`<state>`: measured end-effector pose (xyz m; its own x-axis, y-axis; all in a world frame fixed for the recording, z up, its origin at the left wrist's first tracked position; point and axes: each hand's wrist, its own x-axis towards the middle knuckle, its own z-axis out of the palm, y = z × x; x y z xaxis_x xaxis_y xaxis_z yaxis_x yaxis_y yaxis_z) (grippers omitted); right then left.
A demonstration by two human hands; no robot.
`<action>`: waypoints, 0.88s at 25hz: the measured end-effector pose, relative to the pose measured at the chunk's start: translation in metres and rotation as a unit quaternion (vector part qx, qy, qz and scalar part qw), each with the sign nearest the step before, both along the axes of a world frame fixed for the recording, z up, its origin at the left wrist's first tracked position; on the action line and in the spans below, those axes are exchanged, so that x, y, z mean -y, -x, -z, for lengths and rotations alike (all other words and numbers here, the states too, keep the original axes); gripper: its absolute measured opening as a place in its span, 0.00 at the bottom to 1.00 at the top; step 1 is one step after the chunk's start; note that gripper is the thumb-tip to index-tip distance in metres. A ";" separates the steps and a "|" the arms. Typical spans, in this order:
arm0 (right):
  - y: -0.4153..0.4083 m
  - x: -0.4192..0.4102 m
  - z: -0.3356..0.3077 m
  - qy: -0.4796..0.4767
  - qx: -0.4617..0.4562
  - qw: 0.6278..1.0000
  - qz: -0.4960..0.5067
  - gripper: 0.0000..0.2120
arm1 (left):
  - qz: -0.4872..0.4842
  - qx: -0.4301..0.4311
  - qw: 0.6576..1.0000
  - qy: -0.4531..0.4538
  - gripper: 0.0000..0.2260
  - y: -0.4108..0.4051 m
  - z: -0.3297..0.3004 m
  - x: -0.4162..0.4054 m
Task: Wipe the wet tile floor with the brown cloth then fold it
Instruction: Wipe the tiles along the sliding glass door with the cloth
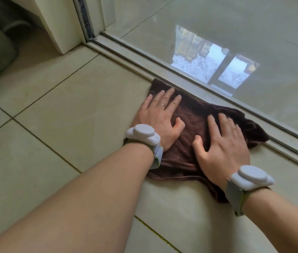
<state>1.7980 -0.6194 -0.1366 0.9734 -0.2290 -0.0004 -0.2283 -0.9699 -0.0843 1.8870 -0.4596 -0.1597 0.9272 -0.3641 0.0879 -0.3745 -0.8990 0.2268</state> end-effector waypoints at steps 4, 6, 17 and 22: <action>-0.040 -0.033 0.007 -0.004 0.053 0.997 -0.059 0.36 | -0.043 0.019 0.999 0.022 0.35 -0.045 0.003 -0.023; -0.070 -0.062 0.010 -0.019 0.092 0.991 -0.093 0.34 | -0.083 0.033 0.995 0.037 0.36 -0.070 0.003 -0.043; -0.147 -0.130 0.014 -0.060 0.109 0.977 -0.174 0.29 | -0.150 0.070 0.985 0.048 0.32 -0.126 0.001 -0.109; -0.132 -0.127 0.013 -0.084 0.095 0.980 -0.152 0.32 | -0.153 0.038 0.987 0.017 0.35 -0.109 -0.001 -0.102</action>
